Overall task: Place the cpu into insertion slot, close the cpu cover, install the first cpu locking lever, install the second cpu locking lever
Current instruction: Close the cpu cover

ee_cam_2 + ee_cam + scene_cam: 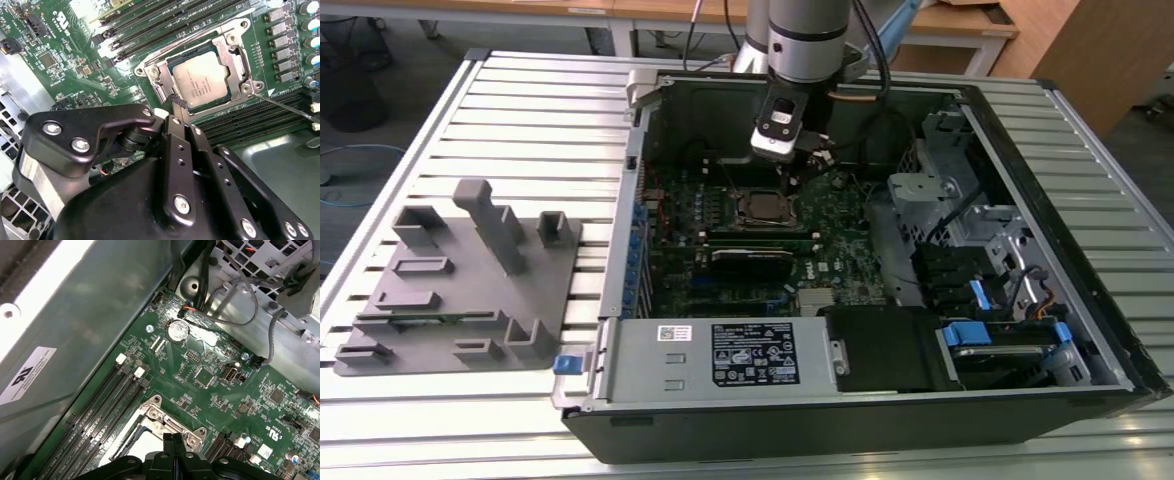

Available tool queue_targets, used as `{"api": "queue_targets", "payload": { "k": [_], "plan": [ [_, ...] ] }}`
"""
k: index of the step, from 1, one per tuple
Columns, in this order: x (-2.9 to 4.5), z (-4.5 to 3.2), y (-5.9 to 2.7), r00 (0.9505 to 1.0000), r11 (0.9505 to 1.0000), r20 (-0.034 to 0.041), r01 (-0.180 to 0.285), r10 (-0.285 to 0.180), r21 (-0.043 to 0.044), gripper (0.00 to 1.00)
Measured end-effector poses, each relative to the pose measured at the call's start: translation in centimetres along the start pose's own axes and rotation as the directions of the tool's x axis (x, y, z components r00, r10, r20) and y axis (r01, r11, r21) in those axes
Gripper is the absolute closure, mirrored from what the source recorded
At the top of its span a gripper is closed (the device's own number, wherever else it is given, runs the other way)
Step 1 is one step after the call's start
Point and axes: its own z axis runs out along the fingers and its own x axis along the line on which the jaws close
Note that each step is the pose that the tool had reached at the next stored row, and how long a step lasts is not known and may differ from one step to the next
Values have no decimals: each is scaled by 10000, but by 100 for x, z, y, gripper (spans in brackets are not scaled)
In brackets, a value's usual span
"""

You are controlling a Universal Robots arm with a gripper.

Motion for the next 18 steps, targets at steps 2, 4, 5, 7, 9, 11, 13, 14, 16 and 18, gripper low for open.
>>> {"api": "queue_targets", "payload": {
  "k": [2, 4, 5, 7, 9, 11, 13, 14, 16, 18],
  "plan": [
    [0, -1, 0, 10000, 10000, 0, 2, -2, 1, 89],
    [0, -1, 0, 10000, 10000, 1, 3, -3, 1, 89],
    [0, -1, 0, 10000, 10000, 0, 4, -4, 1, 89],
    [0, 0, 0, 10000, 10000, 0, 14, -14, 0, 89],
    [0, 1, 0, 10000, 10000, -3, 90, -90, -7, 89],
    [0, 3, -1, 9996, 9996, -10, 272, -272, -21, 89],
    [0, 3, -1, 9990, 9990, -16, 442, -442, -34, 89],
    [0, 3, 0, 9990, 9990, -16, 450, -450, -35, 89],
    [0, 4, 0, 9990, 9990, -17, 451, -451, -36, 89],
    [0, 3, 0, 9990, 9990, -17, 452, -452, -36, 89]
  ]
}}
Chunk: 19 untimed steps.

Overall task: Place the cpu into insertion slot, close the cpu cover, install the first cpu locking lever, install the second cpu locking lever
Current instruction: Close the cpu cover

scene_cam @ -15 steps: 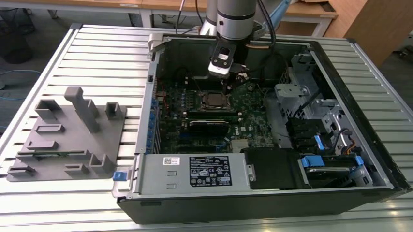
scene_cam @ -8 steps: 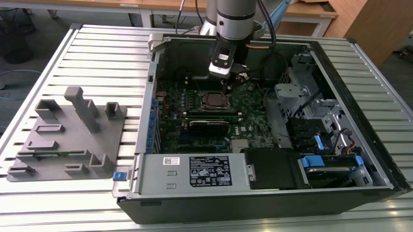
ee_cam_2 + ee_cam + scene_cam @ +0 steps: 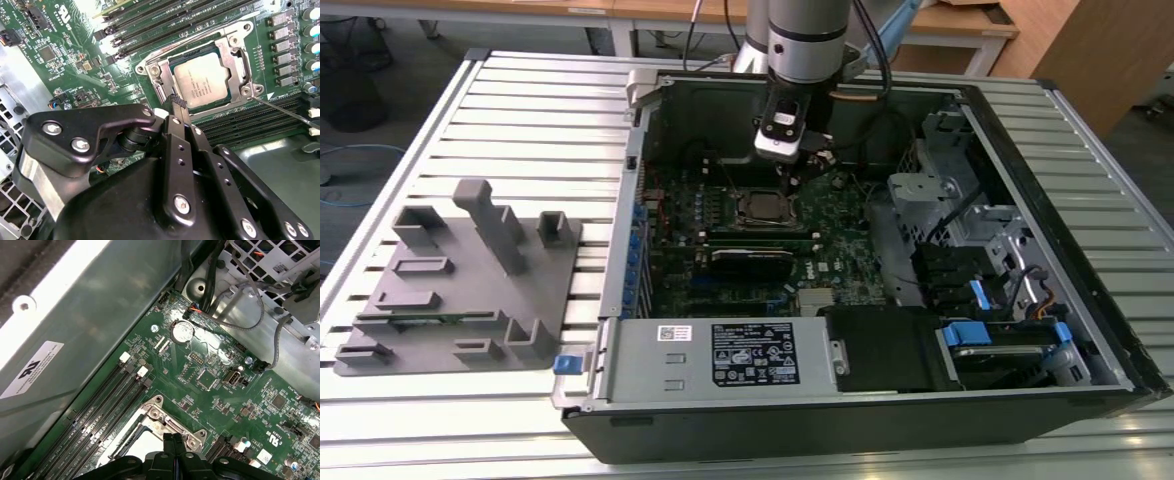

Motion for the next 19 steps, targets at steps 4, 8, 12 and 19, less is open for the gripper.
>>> {"api": "queue_targets", "payload": {
  "k": [4, 8, 12, 19],
  "plan": [
    [0, 1, 0, 9997, 9997, -9, 234, -234, -19, 89],
    [0, 2, 0, 9989, 9989, -18, 468, -468, -38, 89],
    [0, 2, 0, 9988, 9988, -18, 480, -480, -38, 89],
    [0, 2, 0, 9987, 9987, -19, 517, -517, -42, 89]
  ]
}}
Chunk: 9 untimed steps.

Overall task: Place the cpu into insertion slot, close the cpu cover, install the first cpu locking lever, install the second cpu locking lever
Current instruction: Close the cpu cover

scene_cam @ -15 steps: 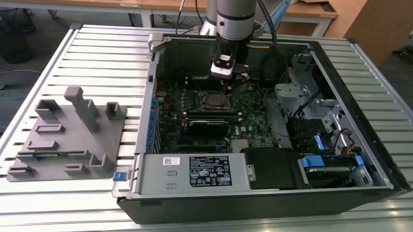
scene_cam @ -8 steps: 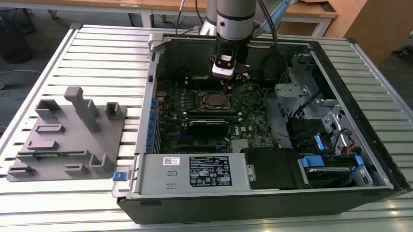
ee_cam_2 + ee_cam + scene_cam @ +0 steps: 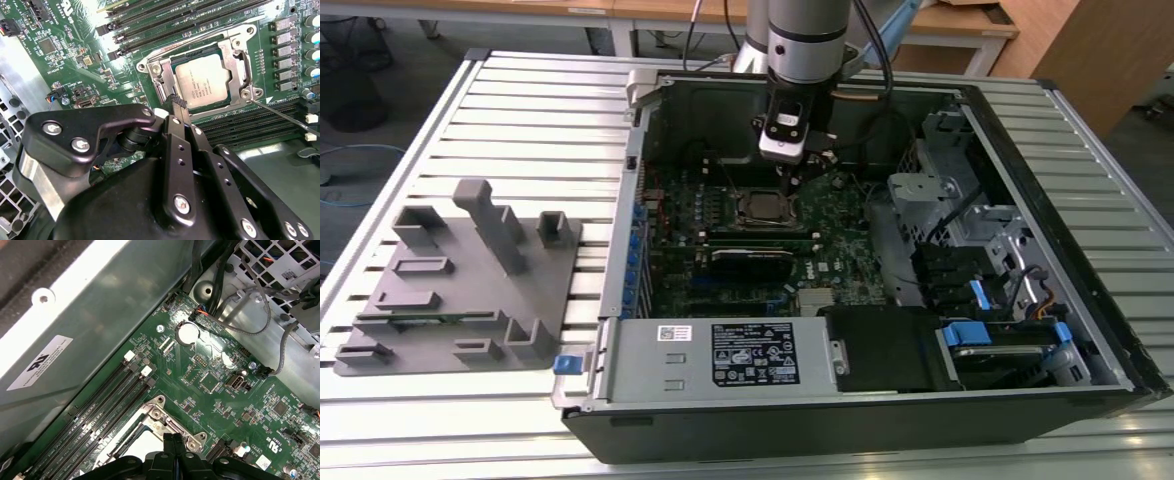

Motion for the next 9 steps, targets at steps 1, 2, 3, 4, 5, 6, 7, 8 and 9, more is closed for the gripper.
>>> {"api": "queue_targets", "payload": {
  "k": [1, 2, 3, 4, 5, 6, 7, 8, 9],
  "plan": [
    [0, 0, 0, 10000, 10000, 0, 0, 0, 0, 89],
    [0, 0, 0, 10000, 10000, 0, 0, 0, 0, 89],
    [0, 0, 0, 10000, 10000, 0, 0, 0, 0, 89],
    [0, 0, 0, 10000, 10000, 0, 0, 0, 0, 89],
    [0, 0, 0, 10000, 10000, 0, 1, -1, 0, 89],
    [0, 0, 0, 10000, 10000, 0, 0, 0, 0, 89],
    [0, 0, 0, 10000, 10000, 0, 0, 0, 0, 89],
    [0, 0, 0, 10000, 10000, 0, 1, -1, 1, 89],
    [0, 0, 0, 10000, 10000, 0, 3, -3, 0, 89]
  ]
}}
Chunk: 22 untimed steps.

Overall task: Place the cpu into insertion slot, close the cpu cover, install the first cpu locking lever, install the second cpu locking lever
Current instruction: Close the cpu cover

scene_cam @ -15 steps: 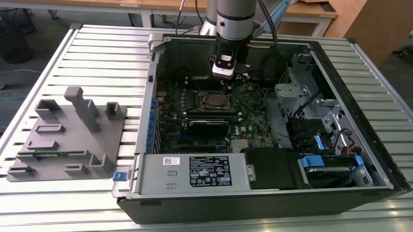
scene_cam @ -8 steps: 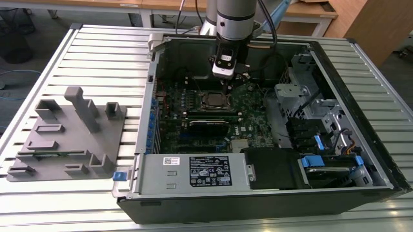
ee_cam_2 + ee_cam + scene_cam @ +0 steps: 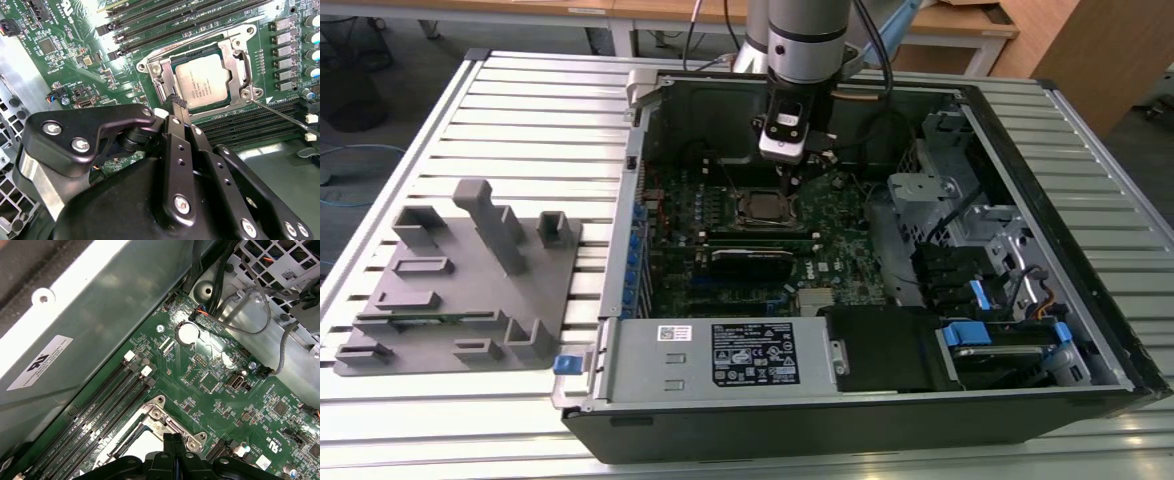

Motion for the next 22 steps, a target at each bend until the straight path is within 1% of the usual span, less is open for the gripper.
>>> {"api": "queue_targets", "payload": {
  "k": [3, 8, 11, 13, 15, 17, 20, 22],
  "plan": [
    [0, 0, 0, 10000, 10000, -2, 69, -69, -5, 89],
    [0, 0, 0, 9993, 9993, -11, 366, -366, -27, 89],
    [0, 0, 0, 9977, 9977, -18, 681, -681, -49, 89],
    [0, 1, -1, 9953, 9952, -25, 972, -973, -71, 89],
    [0, 1, -1, 9918, 9918, -32, 1277, -1277, -93, 89],
    [0, 1, -1, 9872, 9872, -38, 1591, -1592, -117, 89],
    [1, 3, -1, 9775, 9774, -47, 2107, -2108, -159, 89],
    [1, 4, -1, 9695, 9694, -53, 2449, -2450, -187, 89]
  ]
}}
